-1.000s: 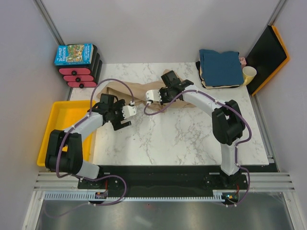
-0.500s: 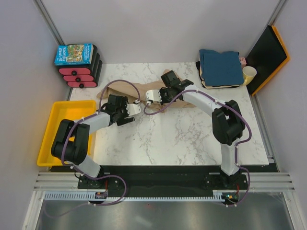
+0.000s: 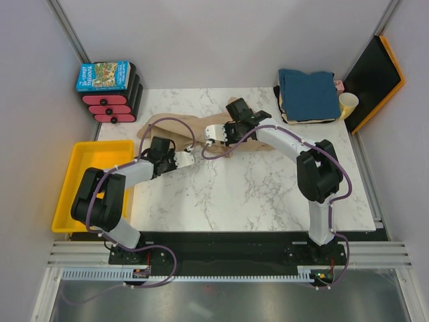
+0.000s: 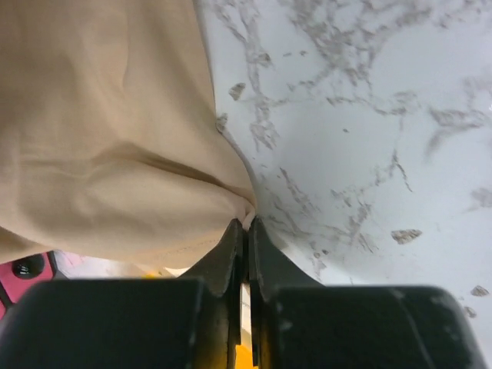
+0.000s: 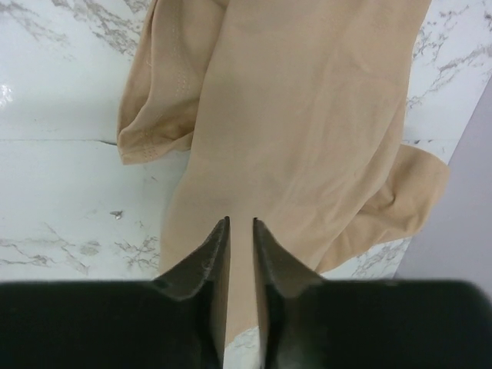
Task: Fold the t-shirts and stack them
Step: Flatten out the tshirt
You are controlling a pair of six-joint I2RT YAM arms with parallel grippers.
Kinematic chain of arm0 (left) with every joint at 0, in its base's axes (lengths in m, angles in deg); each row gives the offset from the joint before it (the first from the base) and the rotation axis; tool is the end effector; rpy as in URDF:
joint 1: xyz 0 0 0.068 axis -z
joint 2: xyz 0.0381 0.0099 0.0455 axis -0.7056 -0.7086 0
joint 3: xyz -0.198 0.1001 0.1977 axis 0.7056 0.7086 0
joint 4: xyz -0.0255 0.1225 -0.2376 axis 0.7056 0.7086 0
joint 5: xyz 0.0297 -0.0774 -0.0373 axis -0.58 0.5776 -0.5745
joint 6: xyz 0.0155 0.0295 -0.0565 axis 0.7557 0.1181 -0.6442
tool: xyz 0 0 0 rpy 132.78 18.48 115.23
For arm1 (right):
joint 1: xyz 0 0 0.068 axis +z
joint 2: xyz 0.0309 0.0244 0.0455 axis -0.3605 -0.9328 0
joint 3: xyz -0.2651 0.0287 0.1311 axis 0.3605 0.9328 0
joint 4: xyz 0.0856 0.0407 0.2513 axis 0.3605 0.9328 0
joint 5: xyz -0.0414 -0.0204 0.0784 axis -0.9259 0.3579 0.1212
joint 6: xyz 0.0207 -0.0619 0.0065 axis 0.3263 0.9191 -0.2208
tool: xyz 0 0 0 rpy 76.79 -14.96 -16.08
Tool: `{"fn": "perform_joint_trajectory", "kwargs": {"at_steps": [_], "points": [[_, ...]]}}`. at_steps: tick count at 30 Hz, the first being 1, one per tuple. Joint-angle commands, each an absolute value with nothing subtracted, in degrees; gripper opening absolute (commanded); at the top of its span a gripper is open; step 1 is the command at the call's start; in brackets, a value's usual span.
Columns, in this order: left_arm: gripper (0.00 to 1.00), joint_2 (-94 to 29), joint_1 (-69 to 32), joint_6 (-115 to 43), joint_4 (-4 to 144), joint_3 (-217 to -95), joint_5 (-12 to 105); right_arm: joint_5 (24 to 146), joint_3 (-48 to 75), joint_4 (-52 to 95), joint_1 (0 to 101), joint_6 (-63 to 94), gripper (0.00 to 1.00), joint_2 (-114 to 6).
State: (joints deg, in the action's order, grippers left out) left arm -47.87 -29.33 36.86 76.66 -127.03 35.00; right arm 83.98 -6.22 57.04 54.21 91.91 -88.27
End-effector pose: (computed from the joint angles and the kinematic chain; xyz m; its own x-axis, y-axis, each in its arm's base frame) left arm 0.3046 -0.0818 0.1557 -0.1629 0.9524 -0.2576 0.7825 0.2837 0.5542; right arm 0.3914 0.2623 0.2413 0.3152 -0.9040 -0.2886 -0.8608 -0.1443 -0.4881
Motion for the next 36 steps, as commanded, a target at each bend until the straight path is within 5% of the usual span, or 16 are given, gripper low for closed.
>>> {"fn": "perform_joint_trajectory", "kwargs": {"at_steps": [1, 3, 6, 16, 36], "points": [[0.02, -44.7, -29.3, 37.5, 81.8, -127.9, 35.4, 85.3, -7.0, 58.3, 53.7, 91.3, 0.36, -87.2], [0.02, -43.8, -29.3, 37.6, 82.8, -129.0, 35.5, 87.5, -6.5, 60.1, 53.2, 90.6, 0.51, -87.0], [0.02, -43.5, -29.7, 37.1, 83.7, -131.0, 35.2, 92.1, -5.0, 63.6, 53.0, 89.9, 0.57, -87.1], [0.02, -44.7, -30.5, 34.9, 85.9, -136.0, 34.3, 103.3, -0.2, 64.9, 53.4, 84.5, 0.61, -85.9], [0.02, -46.3, -30.5, 34.4, 86.9, -139.2, 33.0, 88.0, 10.4, 48.6, 57.4, 101.8, 0.61, -86.8]]}}
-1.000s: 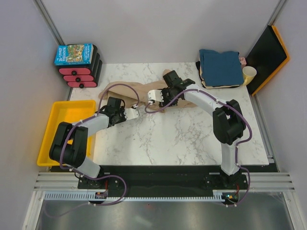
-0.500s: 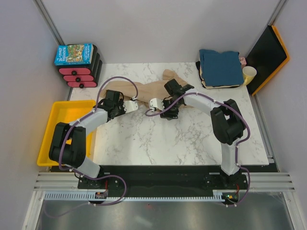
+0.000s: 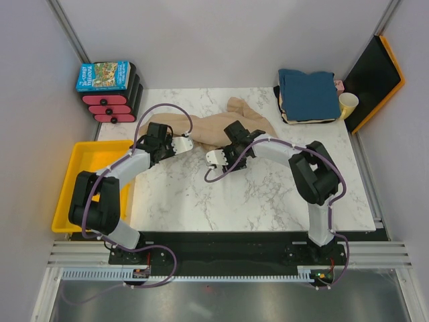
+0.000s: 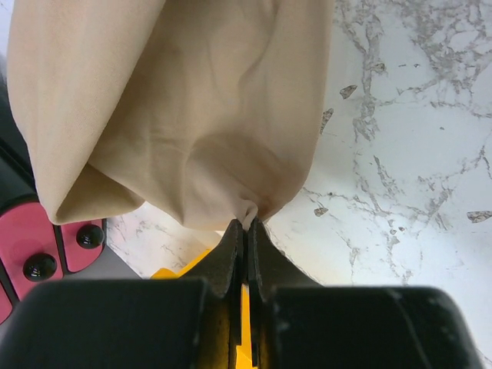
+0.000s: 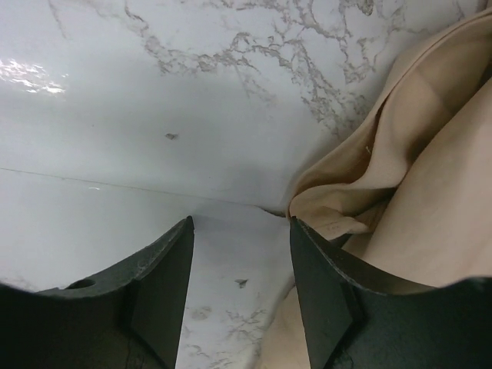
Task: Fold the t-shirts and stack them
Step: Flatten out the tshirt
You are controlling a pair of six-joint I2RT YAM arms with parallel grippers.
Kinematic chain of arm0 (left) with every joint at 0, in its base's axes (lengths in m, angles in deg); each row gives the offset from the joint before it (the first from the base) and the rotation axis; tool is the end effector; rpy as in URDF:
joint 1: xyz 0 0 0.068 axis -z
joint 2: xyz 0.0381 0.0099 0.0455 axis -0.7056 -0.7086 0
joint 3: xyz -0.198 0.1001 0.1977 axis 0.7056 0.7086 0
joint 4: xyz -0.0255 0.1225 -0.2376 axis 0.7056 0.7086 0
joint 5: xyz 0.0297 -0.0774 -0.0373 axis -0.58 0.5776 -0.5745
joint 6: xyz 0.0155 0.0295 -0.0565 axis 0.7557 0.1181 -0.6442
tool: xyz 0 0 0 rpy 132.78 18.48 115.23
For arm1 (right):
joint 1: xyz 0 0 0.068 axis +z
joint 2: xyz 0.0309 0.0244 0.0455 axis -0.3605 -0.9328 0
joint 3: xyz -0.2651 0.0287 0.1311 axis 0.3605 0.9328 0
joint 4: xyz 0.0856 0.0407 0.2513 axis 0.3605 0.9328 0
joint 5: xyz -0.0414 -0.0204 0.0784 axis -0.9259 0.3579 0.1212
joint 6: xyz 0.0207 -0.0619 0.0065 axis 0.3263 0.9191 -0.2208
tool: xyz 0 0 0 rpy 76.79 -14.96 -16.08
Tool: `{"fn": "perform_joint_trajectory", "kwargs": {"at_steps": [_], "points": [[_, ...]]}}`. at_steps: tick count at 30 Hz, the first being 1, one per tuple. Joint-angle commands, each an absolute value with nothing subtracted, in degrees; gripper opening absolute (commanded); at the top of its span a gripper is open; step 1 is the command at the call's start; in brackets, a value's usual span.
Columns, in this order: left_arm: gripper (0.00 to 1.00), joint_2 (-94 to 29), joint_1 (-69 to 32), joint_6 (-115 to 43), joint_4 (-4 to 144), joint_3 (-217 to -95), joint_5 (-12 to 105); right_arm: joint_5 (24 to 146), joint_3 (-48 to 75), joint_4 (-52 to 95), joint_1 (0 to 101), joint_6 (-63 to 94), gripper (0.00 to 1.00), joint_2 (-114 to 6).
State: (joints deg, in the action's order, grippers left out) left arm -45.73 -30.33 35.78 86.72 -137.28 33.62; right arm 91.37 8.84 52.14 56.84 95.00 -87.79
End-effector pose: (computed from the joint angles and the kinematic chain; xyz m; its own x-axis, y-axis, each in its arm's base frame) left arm 0.3254 -0.0802 0.2083 -0.1965 0.9429 -0.2691 0.7441 0.3221 0.5853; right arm 0.3451 0.2637 0.1692 0.3955 -0.8544 -0.3371 -0.9007 -0.2888 -0.3247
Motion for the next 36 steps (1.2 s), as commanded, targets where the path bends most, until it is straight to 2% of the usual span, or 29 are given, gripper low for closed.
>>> {"fn": "perform_joint_trajectory", "kwargs": {"at_steps": [1, 14, 17, 20, 21, 22, 31, 36], "points": [[0.02, -46.4, -30.5, 34.3, 86.9, -139.3, 33.0, 87.5, 10.4, 48.5, 57.5, 102.4, 0.61, -86.9], [0.02, -47.6, -30.6, 34.7, 86.8, -140.6, 33.4, 86.4, 7.9, 47.0, 58.2, 107.5, 0.56, -91.7], [0.02, -48.1, -30.6, 34.7, 86.8, -141.0, 33.5, 86.3, 7.2, 46.8, 58.6, 108.3, 0.46, -92.6], [0.02, -48.4, -30.7, 34.6, 86.8, -141.3, 33.6, 86.1, 7.0, 46.7, 58.7, 108.5, 0.21, -93.7], [0.02, -48.5, -30.7, 34.6, 86.8, -141.3, 33.6, 85.9, 6.9, 46.5, 58.6, 108.5, 0.06, -94.1], [0.02, -48.6, -30.7, 34.6, 86.8, -141.4, 33.7, 85.5, 6.9, 46.6, 58.7, 108.4, 0.00, -94.2], [0.02, -48.5, -32.2, 34.2, 86.8, -143.5, 33.7, 77.7, 4.8, 47.2, 57.6, 106.2, 0.00, -88.4], [0.02, -48.2, -32.4, 33.3, 87.0, -150.0, 33.3, 74.2, 2.2, 49.1, 55.2, 106.2, 0.00, -83.0]]}}
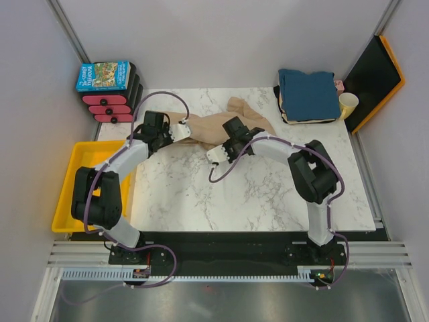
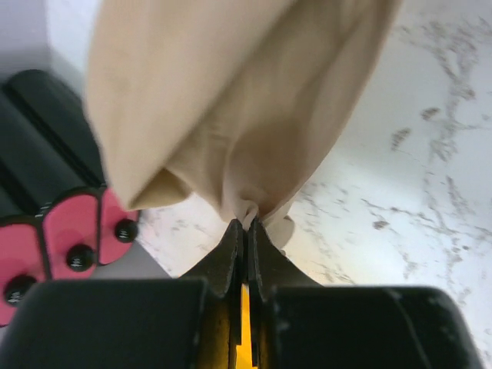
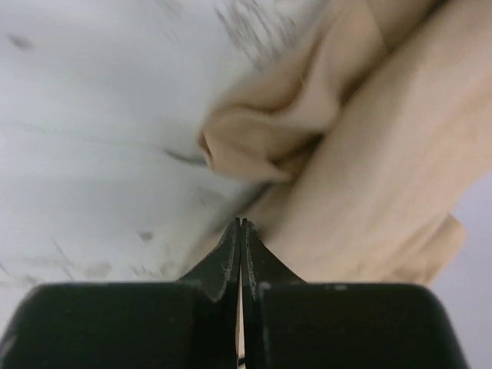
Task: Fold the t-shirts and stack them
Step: Flatten out the tshirt
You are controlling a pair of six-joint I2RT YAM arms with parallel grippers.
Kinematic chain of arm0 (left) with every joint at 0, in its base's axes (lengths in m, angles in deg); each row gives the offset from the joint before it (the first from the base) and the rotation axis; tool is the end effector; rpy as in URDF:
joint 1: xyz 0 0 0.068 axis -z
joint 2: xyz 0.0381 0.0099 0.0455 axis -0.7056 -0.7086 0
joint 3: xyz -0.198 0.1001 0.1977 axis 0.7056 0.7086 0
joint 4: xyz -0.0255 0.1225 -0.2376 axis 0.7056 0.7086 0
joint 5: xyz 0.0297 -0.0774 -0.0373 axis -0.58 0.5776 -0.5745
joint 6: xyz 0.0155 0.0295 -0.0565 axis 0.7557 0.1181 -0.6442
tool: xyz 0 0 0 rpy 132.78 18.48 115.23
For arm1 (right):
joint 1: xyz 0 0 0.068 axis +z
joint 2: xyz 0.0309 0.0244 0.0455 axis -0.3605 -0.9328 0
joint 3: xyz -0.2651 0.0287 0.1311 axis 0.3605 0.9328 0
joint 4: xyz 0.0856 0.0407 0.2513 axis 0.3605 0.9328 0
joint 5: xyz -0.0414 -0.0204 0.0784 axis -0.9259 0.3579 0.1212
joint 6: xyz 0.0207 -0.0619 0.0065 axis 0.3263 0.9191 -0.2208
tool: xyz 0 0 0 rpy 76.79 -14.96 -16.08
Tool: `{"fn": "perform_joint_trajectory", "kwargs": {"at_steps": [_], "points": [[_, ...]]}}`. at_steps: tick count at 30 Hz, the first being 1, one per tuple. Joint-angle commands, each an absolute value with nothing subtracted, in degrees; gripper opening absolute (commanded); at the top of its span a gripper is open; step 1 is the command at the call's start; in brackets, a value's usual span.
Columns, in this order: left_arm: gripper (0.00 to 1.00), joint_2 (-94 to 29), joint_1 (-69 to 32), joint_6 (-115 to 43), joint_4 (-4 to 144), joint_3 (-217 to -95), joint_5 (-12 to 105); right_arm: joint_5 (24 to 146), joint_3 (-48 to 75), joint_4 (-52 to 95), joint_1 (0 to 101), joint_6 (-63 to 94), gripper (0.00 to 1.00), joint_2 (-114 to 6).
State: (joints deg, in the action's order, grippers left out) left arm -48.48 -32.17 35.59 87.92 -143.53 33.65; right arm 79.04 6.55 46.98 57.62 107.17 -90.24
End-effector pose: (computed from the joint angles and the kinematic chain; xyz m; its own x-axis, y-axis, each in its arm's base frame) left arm 0.3504 -0.0749 0.2264 -0.2179 0.9324 -0.2883 0.7094 0.3542 0.6093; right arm 0.3651 0.2722 0.1666 0.5398 -0.8385 -0.0740 -0.7546 -0.4430 -0.4841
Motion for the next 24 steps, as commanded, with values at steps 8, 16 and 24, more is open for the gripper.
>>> {"fn": "perform_joint_trajectory", "kwargs": {"at_steps": [8, 16, 24], "points": [[0.02, -50.3, -32.4, 32.0, 88.3, -159.7, 33.8, 72.5, -1.6, 52.1, 52.1, 103.1, 0.00, -79.3], [0.02, -50.8, -32.3, 32.5, 88.3, -156.7, 34.5, 85.2, 8.6, 50.6, 52.8, 99.5, 0.79, -77.0], [0.02, -49.8, -32.3, 32.9, 88.3, -156.2, 34.8, 92.4, 3.6, 52.1, 53.6, 96.0, 0.75, -82.7]]}}
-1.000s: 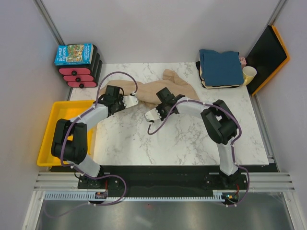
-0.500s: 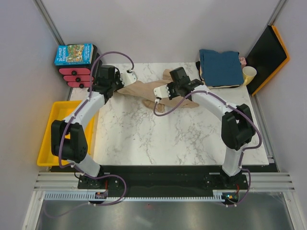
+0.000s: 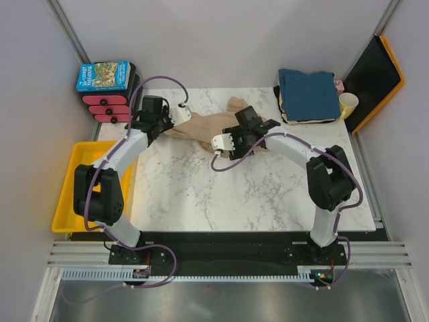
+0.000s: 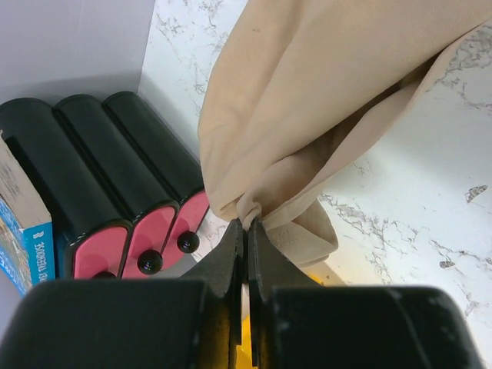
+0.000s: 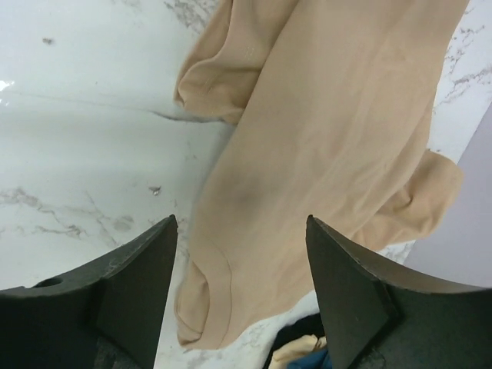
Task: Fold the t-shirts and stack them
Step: Flatten out the tshirt
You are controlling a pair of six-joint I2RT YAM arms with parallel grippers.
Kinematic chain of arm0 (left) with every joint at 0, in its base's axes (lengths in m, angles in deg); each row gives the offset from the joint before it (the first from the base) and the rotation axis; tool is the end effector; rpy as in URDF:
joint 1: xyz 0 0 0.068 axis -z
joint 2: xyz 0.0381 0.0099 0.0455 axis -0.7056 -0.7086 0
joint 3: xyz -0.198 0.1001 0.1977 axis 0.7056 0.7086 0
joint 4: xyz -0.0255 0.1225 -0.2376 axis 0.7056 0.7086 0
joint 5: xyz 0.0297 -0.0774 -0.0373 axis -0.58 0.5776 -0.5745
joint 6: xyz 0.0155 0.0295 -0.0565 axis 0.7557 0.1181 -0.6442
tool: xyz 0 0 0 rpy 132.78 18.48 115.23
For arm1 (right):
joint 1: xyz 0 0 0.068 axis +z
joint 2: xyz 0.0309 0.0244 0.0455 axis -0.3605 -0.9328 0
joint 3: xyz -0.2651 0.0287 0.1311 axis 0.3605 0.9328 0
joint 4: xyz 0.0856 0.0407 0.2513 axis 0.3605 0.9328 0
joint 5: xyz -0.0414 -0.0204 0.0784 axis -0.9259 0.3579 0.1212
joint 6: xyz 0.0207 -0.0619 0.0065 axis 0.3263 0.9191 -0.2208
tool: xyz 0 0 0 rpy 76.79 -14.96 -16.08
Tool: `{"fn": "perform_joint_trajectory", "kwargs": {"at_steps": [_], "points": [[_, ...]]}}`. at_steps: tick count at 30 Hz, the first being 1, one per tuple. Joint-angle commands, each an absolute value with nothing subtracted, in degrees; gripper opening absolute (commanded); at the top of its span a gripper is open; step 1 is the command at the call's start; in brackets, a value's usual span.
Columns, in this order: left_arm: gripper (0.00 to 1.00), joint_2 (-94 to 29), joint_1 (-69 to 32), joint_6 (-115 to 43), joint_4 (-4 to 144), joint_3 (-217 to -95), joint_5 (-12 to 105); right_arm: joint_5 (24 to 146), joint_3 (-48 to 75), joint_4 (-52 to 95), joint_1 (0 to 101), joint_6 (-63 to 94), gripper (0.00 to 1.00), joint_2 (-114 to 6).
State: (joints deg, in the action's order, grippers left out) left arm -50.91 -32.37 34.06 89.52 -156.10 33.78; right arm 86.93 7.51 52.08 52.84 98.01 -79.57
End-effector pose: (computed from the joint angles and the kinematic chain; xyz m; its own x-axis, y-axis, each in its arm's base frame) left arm 0.3857 -0.0815 0.2839 -0.1896 0.9108 -0.3668 0.6092 0.4021 0.6835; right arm 0.3580 0.2315 0.2347 0.4030 -0.8726 -0.2759 -0.8335 -0.2255 -0.5045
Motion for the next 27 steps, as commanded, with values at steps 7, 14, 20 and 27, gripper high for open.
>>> {"fn": "perform_joint_trajectory", "kwargs": {"at_steps": [7, 14, 20, 27], "points": [[0.02, -47.9, -32.4, 32.3, 88.3, -153.8, 34.8, 91.7, 6.4, 47.9, 56.1, 103.5, 0.70, -84.4], [0.02, -46.9, -32.5, 31.9, 88.2, -152.6, 34.7, 91.0, 7.2, 46.7, 58.0, 110.4, 0.64, -85.8], [0.02, -46.7, -32.5, 31.9, 87.7, -152.9, 34.7, 89.9, 8.0, 47.8, 58.0, 116.7, 0.66, -86.4], [0.02, -46.1, -32.7, 31.3, 87.6, -152.0, 34.9, 89.8, 8.6, 49.7, 57.8, 116.8, 0.66, -87.1]]}}
